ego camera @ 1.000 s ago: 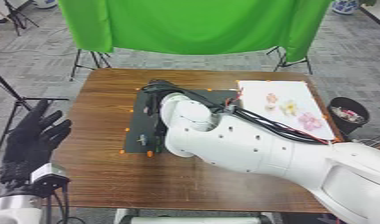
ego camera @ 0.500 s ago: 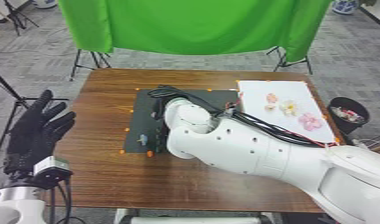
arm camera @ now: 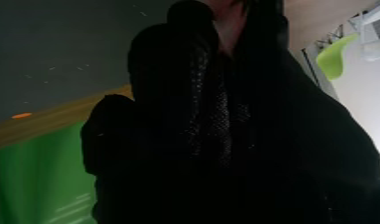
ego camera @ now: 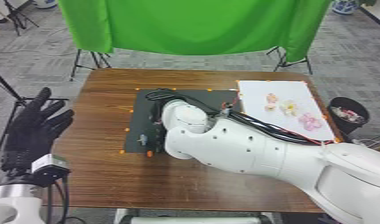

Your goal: Arrange flowers

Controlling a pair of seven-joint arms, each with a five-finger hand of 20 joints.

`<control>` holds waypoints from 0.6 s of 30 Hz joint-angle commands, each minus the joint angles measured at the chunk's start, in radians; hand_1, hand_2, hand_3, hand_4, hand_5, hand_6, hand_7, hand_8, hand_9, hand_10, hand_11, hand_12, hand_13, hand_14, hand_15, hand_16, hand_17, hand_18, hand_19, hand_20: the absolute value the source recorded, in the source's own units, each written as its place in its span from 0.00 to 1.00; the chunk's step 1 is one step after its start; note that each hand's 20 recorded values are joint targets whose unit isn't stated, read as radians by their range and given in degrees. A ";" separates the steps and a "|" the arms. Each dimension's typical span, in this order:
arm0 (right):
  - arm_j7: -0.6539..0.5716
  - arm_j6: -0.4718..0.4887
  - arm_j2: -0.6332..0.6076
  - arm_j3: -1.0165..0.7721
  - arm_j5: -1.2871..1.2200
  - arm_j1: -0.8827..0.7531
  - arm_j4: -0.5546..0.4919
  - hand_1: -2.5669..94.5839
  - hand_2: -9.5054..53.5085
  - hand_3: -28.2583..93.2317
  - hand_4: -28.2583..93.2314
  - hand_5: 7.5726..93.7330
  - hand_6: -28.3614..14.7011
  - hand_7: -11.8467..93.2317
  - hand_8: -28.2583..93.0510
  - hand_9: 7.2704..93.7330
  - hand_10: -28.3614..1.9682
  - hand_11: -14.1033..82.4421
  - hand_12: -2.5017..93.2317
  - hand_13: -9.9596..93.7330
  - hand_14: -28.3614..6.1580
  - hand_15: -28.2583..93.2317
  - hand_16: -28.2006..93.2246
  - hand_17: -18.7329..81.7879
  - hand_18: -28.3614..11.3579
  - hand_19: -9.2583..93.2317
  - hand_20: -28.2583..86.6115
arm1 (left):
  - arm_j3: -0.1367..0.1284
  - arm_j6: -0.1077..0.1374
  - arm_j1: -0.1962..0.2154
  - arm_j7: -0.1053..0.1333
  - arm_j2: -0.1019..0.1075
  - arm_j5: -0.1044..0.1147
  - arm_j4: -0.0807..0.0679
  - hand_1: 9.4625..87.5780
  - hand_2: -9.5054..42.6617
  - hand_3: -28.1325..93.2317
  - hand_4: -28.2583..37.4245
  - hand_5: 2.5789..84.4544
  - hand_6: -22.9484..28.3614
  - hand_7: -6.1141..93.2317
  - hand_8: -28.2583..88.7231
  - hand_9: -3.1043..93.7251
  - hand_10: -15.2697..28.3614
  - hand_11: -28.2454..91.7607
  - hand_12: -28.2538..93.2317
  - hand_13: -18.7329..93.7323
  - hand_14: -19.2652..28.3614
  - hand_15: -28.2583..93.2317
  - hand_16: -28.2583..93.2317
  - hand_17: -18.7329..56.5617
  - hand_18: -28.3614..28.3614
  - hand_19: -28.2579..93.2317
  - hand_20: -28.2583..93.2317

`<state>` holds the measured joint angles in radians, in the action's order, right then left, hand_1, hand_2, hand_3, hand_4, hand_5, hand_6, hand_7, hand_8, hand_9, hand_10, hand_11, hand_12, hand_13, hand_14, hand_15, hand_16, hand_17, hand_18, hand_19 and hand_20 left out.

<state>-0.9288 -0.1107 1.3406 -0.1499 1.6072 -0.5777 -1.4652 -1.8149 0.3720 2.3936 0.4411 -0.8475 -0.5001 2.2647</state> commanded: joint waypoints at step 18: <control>-0.034 0.039 0.028 0.002 0.007 0.009 0.018 0.54 0.03 0.81 0.00 0.68 0.61 0.35 0.25 0.86 0.58 0.37 0.25 0.90 0.72 0.70 0.36 0.74 0.43 1.00 0.51 | 0.014 -0.002 0.036 0.024 -0.006 -0.007 0.010 0.27 0.33 0.76 0.12 0.36 0.58 0.15 0.17 0.31 0.76 0.44 0.32 0.33 0.95 0.68 0.13 0.13 0.95 0.65 0.27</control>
<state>-0.9522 -0.0867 1.3539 -0.1372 1.6119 -0.5765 -1.4450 -1.8594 0.2733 2.2736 0.2395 -1.0288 -0.6135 2.2332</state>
